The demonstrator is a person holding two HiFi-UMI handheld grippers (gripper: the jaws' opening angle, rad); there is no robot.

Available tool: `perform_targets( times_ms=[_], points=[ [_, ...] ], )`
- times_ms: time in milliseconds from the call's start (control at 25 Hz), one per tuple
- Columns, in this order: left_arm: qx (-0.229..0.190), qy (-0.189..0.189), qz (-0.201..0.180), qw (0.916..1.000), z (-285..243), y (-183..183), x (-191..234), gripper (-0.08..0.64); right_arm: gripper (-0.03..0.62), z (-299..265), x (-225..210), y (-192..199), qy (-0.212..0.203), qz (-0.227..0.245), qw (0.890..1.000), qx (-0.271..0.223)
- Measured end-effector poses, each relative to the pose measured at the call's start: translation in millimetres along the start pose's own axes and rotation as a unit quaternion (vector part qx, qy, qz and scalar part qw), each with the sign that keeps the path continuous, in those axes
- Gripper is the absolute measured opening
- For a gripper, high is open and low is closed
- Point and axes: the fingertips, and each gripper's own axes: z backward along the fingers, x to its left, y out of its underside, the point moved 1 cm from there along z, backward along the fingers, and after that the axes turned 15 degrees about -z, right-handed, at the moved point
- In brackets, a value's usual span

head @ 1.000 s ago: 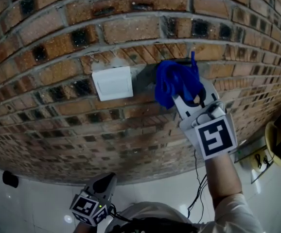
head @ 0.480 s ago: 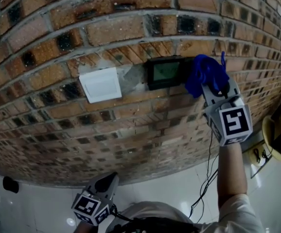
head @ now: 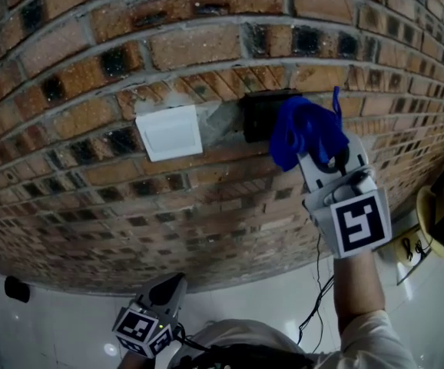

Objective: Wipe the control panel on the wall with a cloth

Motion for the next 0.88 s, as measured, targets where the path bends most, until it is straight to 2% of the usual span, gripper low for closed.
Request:
perform_targets(
  times_ms=[160, 360, 560, 880],
  points=[
    [0.000, -0.005, -0.001, 1.0000, 4, 1, 3, 0.002, 0.089, -25, 46, 3, -0.047, -0.006, 0.999, 0.011],
    [0.001, -0.014, 0.004, 0.9999, 10, 2, 6, 0.000, 0.089, -45, 62, 1, -0.058, -0.014, 0.998, -0.006],
    [0.005, -0.014, 0.002, 0.9999, 9, 6, 6, 0.002, 0.091, -32, 40, 4, -0.044, -0.026, 0.999, -0.001],
    [0.007, 0.005, -0.008, 0.9999, -10, -2, -9, 0.000, 0.091, 0, -35, 19, 0.024, -0.020, 0.999, 0.015]
  ],
)
